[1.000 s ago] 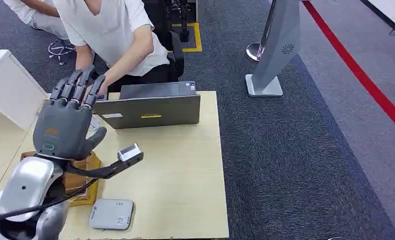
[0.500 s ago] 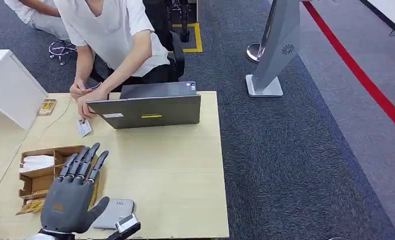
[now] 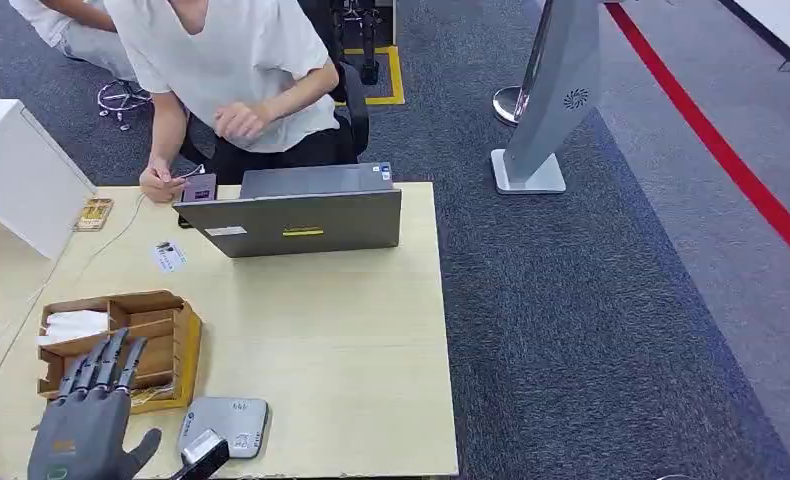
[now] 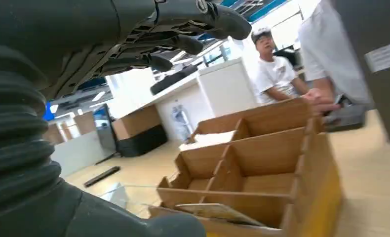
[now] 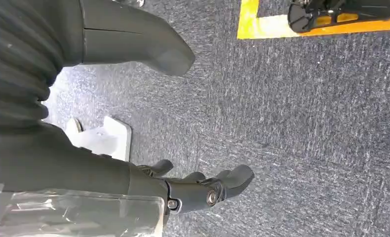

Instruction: Pass the card to the sensor for recognition and then transmit it.

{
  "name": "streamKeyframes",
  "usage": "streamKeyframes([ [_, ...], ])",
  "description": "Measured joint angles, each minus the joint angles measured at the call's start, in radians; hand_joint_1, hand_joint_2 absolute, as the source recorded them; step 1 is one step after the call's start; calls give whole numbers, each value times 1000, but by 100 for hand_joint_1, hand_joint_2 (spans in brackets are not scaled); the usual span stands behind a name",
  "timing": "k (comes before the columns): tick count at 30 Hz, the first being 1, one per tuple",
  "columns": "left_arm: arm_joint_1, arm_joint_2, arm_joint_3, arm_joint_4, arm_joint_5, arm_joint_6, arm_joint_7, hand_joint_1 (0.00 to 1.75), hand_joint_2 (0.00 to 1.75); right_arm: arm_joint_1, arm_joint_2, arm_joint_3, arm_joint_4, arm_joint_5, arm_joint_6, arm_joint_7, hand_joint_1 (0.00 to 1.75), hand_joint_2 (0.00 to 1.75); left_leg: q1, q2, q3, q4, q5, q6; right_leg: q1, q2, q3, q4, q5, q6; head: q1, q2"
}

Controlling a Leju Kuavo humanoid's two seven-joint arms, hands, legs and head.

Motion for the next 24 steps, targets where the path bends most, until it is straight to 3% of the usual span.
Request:
streamKeyframes([
  [9, -8, -18, 113, 80, 0, 18, 40, 0, 175, 0, -1, 0, 0, 2, 2, 0, 0, 175, 0, 0, 0, 0, 0, 0, 0, 0, 0, 0, 0, 0, 0, 0],
  [16, -55, -17, 117, 126, 0, 3, 105, 0, 175, -1, -1, 0, 0, 5, 1, 1, 0, 175, 0, -1, 0, 0, 0, 0, 0, 0, 0, 0, 0, 0, 0, 0],
  [24, -120, -18, 108, 187, 0, 0, 131, 0, 175, -6, -1, 0, 1, 18, -2, 1, 0, 175, 0, -1, 0, 0, 0, 0, 0, 0, 0, 0, 0, 0, 0, 0],
])
